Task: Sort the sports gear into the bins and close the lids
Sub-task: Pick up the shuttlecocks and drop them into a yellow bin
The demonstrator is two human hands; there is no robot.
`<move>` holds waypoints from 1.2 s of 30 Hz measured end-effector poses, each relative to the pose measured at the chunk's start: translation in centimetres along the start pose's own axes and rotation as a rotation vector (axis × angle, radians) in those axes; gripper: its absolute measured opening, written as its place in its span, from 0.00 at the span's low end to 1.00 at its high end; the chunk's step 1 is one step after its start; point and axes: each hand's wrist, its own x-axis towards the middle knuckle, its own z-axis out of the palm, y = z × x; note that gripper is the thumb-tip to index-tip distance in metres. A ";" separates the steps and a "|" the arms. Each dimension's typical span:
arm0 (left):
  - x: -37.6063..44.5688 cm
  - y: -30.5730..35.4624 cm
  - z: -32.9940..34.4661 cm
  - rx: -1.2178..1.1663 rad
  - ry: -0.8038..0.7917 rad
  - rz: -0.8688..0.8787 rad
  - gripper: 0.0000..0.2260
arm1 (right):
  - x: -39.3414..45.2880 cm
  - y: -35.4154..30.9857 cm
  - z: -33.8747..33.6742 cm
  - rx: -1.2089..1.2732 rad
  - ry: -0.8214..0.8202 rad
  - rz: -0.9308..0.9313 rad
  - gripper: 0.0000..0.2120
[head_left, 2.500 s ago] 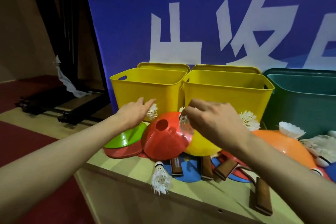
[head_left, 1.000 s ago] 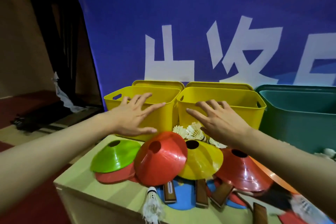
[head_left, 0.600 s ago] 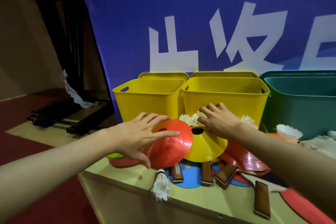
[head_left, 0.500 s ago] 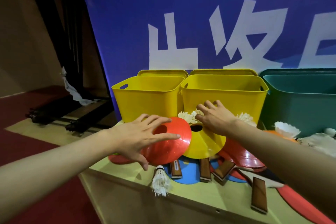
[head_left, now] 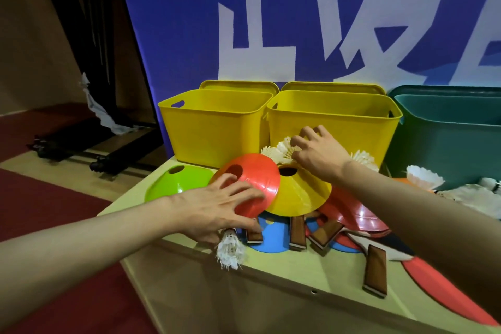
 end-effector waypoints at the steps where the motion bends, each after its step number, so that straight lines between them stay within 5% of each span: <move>1: 0.1 0.0 0.1 -0.003 0.019 0.005 0.36 | -0.3 0.3 0.1 -0.010 0.047 -0.007 0.09; 8: 0.7 0.4 -0.1 -0.033 0.116 0.038 0.25 | -3.2 1.6 -1.8 0.060 0.294 -0.036 0.22; 17: -0.2 0.9 -0.2 -0.059 0.112 0.044 0.18 | -4.8 1.1 -4.5 0.191 0.374 0.007 0.09; 23: -0.8 0.9 -0.9 -0.061 0.158 0.003 0.16 | -5.5 0.4 -5.5 0.241 0.407 0.039 0.09; 36: -1.7 -14.9 -5.7 0.095 0.434 -0.341 0.17 | -4.2 0.9 -7.5 0.243 0.460 0.037 0.06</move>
